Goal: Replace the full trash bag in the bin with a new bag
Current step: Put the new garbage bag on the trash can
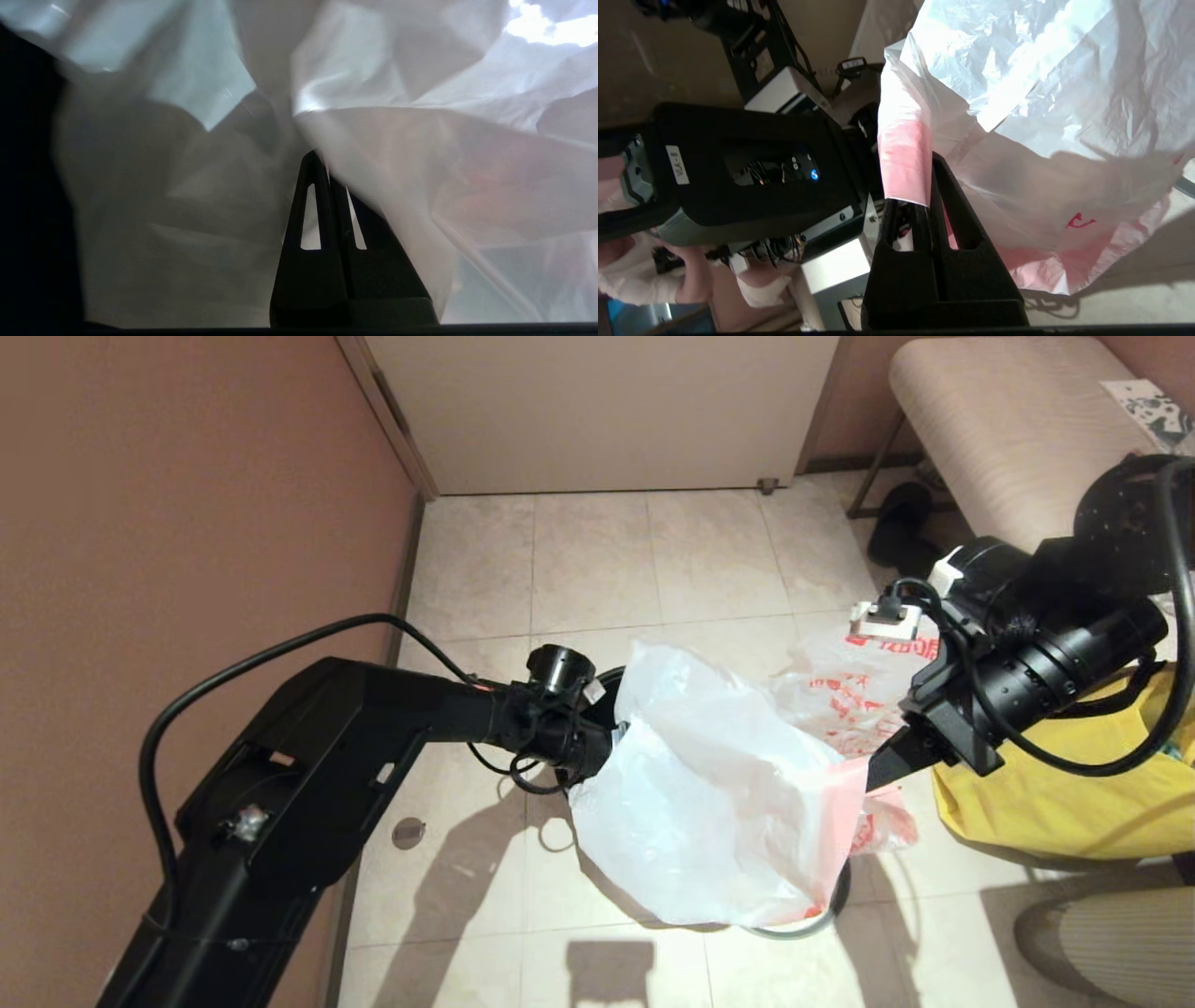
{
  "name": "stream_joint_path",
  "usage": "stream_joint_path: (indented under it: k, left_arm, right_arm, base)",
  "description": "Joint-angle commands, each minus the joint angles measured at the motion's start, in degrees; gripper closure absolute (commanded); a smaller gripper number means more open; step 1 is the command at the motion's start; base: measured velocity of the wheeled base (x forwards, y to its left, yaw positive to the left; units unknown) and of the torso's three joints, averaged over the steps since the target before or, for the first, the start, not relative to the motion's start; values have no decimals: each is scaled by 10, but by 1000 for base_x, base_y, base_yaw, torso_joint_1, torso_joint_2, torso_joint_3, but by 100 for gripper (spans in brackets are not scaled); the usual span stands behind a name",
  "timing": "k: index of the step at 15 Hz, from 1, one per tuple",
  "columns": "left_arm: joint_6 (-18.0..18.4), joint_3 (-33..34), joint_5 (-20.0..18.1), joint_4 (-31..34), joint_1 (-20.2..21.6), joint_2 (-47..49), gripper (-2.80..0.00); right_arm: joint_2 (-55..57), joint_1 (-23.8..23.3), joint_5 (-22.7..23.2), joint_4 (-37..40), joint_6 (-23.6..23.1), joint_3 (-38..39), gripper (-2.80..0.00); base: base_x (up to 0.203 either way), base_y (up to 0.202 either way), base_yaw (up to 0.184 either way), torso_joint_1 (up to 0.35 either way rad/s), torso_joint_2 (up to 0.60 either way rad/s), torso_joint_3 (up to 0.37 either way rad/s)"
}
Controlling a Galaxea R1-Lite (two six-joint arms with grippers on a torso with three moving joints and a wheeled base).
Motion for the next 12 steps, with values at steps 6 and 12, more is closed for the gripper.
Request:
stream_joint_path:
  k: [6, 12]
  left_arm:
    - [1, 0, -2, 23, -7, 54, 0]
    - [2, -29, 108, -15, -27, 112, 0]
  right_arm:
    - [52, -44, 72, -107, 125, -19, 0]
    - [73, -21, 63, -410, 489, -18, 0]
  base:
    - [0, 0, 0, 0, 0, 0]
    - [0, 0, 0, 0, 0, 0]
